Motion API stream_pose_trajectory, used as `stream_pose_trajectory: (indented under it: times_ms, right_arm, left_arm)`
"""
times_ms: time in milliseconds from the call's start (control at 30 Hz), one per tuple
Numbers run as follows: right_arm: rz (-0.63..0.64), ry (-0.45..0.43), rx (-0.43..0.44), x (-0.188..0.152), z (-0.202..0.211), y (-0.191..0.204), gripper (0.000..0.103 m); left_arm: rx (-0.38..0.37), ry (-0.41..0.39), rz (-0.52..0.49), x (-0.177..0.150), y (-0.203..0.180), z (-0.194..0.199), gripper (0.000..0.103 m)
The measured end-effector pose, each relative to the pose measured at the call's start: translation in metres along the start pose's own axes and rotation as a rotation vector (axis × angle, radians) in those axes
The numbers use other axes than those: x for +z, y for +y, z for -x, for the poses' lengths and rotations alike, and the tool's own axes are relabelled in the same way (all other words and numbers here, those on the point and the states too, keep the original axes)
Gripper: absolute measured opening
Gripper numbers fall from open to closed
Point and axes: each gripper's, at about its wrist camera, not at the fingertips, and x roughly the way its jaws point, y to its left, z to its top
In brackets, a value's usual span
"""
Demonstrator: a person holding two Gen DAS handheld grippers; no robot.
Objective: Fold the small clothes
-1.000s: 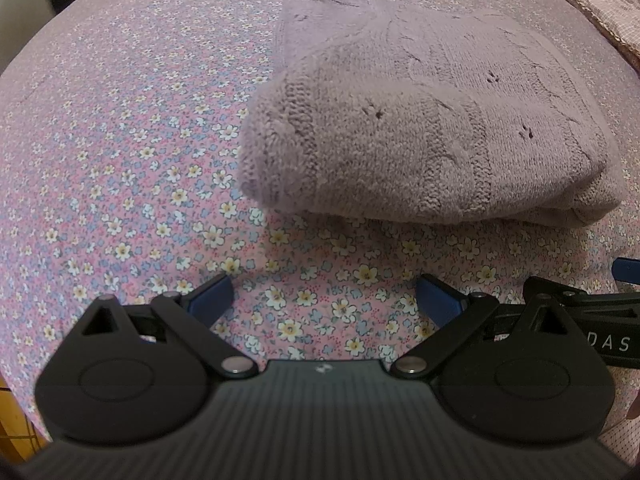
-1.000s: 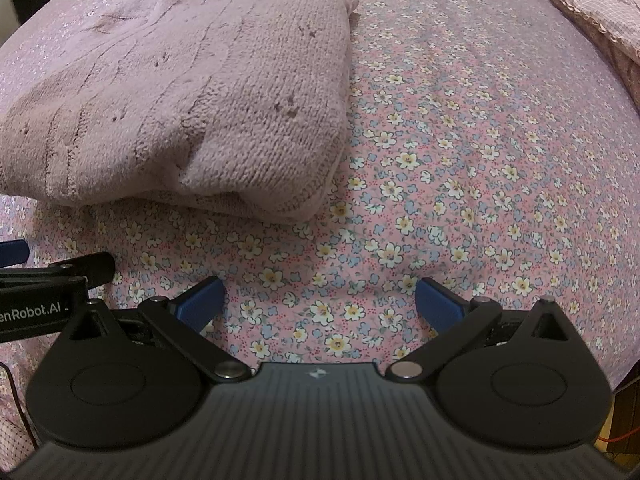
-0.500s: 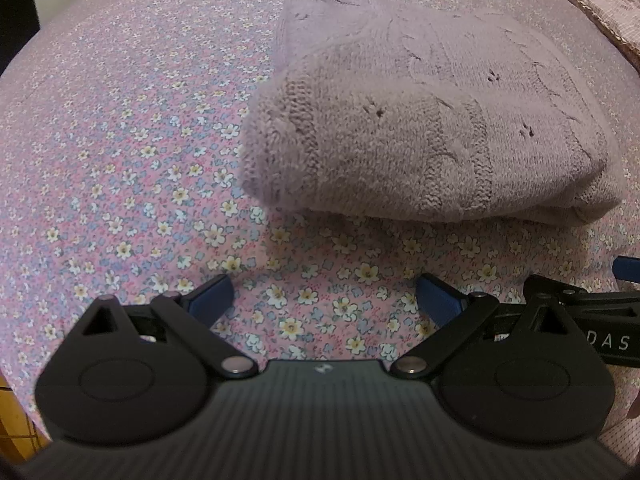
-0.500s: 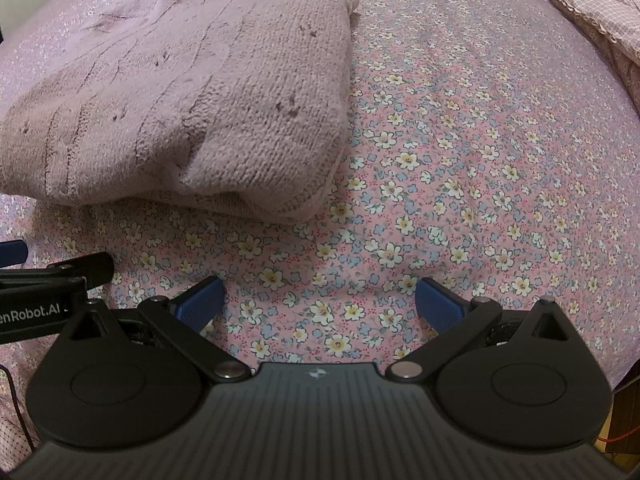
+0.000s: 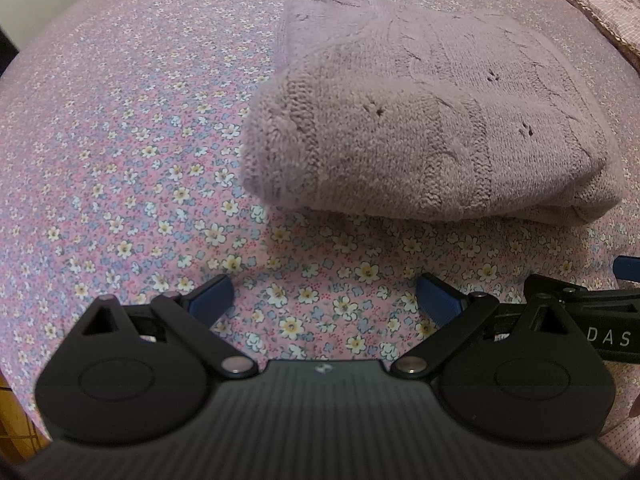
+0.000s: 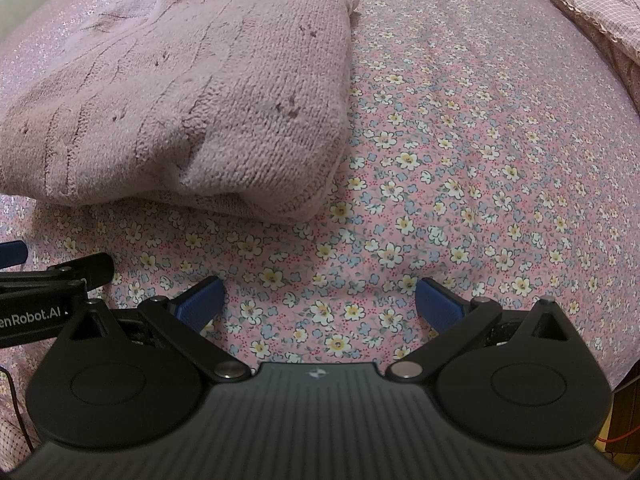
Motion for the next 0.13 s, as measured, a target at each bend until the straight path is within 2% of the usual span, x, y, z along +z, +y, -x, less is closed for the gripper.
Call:
stream_pose_trajectory:
  times_ms: [133]
  right_arm:
    - [0.0, -0.007, 0.0, -0.0015, -0.0001, -0.0004, 0.103]
  left_arm:
    - [0.0, -0.001, -0.001, -0.0009, 0.0002, 0.0004, 0.101]
